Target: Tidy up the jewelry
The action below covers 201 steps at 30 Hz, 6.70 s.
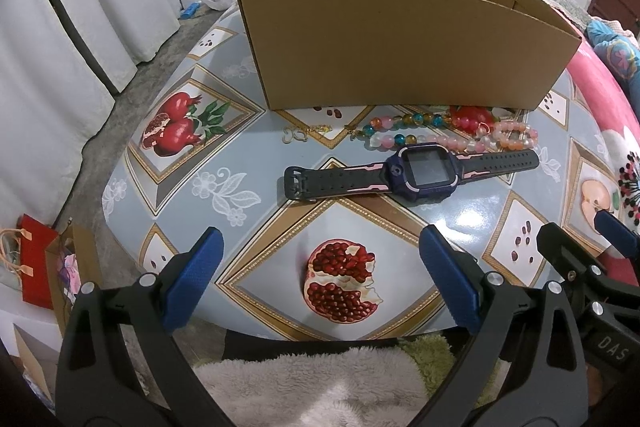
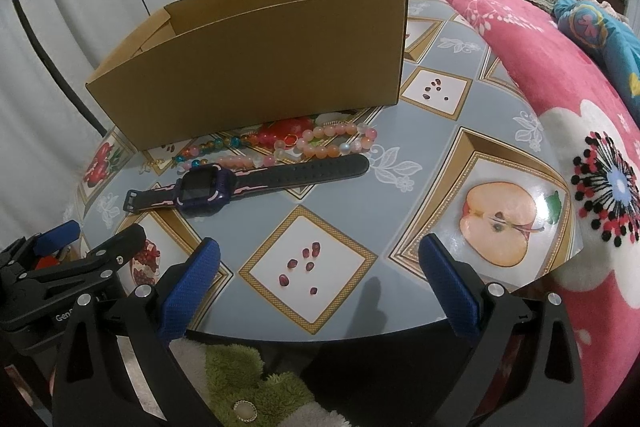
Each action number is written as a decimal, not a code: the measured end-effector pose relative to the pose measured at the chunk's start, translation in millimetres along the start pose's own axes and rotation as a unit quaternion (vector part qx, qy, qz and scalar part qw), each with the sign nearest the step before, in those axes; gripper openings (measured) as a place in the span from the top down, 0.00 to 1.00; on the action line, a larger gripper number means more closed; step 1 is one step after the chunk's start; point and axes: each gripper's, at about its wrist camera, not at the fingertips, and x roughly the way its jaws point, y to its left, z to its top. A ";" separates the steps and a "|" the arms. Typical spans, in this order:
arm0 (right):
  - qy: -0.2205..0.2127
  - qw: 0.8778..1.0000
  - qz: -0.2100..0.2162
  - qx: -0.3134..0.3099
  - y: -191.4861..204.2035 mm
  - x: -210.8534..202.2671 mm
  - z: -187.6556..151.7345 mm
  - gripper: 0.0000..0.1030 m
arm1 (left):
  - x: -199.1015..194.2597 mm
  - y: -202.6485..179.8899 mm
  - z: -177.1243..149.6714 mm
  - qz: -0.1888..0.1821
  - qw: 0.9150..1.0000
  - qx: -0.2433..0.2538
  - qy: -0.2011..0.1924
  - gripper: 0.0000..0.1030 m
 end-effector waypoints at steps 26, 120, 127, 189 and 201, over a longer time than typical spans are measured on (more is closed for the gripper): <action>0.000 1.000 -0.004 0.011 -4.9 0.6 -2.5 0.06 | 11.7 -0.7 -8.6 -0.002 1.000 0.003 0.020 0.08; -0.002 0.981 0.191 -0.040 32.1 57.1 26.0 0.55 | 59.1 92.0 14.0 -0.304 0.947 -0.100 0.012 0.50; -0.007 0.984 0.163 -0.067 41.0 61.0 20.8 0.56 | 64.9 95.3 13.5 -0.350 0.928 -0.125 0.026 0.50; 0.012 0.975 0.208 0.077 -63.6 68.2 35.3 0.54 | 52.5 9.8 19.1 -0.149 0.986 0.067 -0.025 0.91; 0.028 0.929 0.342 0.138 -79.1 69.2 26.7 0.54 | 51.3 8.5 17.9 -0.143 0.987 0.072 -0.030 0.90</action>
